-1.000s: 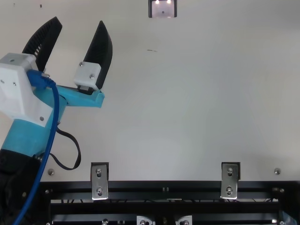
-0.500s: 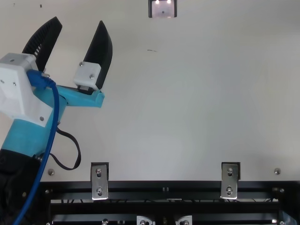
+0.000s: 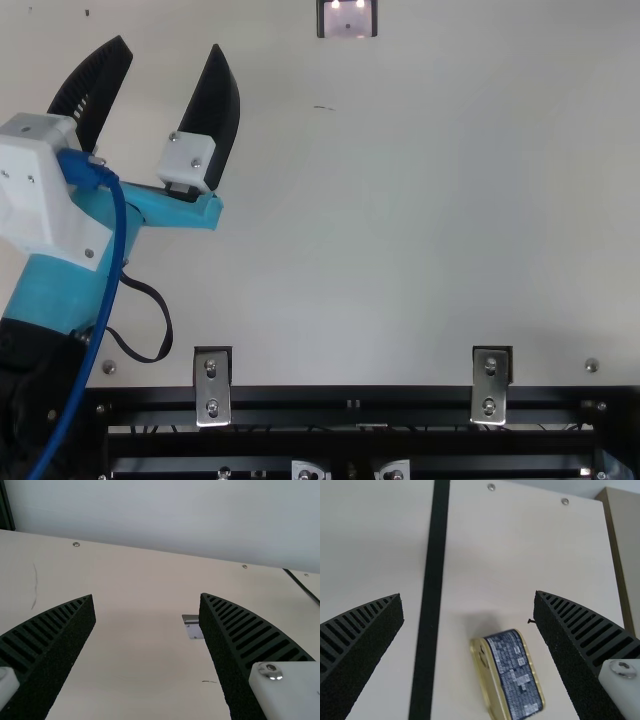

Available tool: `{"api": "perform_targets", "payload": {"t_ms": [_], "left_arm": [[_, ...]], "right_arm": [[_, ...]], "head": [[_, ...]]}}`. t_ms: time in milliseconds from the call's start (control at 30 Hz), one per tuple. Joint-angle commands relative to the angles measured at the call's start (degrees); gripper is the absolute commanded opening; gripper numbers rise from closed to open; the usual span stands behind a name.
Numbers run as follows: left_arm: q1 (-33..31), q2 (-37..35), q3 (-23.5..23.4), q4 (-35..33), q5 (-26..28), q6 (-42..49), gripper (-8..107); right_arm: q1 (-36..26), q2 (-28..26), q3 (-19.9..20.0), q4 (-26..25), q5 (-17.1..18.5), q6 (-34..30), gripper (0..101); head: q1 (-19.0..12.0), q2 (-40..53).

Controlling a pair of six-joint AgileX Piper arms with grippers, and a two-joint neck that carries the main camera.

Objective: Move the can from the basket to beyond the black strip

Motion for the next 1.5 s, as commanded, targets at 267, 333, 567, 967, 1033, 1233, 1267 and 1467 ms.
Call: {"api": "perform_targets", "payload": {"t_ms": [267, 333, 567, 967, 1033, 1233, 1267, 1467], "left_arm": [[0.00, 0.00, 0.00, 0.00, 0.00, 0.00, 90], [0.00, 0.00, 0.00, 0.00, 0.00, 0.00, 90], [0.00, 0.00, 0.00, 0.00, 0.00, 0.00, 90], [0.00, 0.00, 0.00, 0.00, 0.00, 0.00, 90], [0.00, 0.00, 0.00, 0.00, 0.00, 0.00, 90], [0.00, 0.00, 0.00, 0.00, 0.00, 0.00, 90], [0.00, 0.00, 0.00, 0.00, 0.00, 0.00, 90], [0.00, 0.00, 0.00, 0.00, 0.00, 0.00, 90]], "right_arm": [[5.95, -3.23, 1.31, 7.83, -1.64, 0.32, 101], [7.21, -3.71, 1.53, 8.61, -2.04, 0.63, 101], [11.36, -4.87, 1.89, 10.46, -3.20, 2.08, 101], [15.59, -6.15, 1.94, 11.88, -4.33, 4.03, 101], [16.00, -6.35, 1.97, 11.70, -4.40, 4.45, 101], [17.08, -7.01, 1.89, 10.47, -4.55, 6.30, 101], [17.26, -7.13, 1.86, 10.24, -4.56, 6.63, 101], [18.67, -8.01, 1.70, 8.81, -4.91, 9.15, 101]], "head": [[-2.28, 8.14], [-2.40, 10.16], [-2.72, 16.99], [0.64, 25.48], [1.84, 25.91], [5.28, 26.01], [5.81, 25.90], [8.38, 24.93]]}}
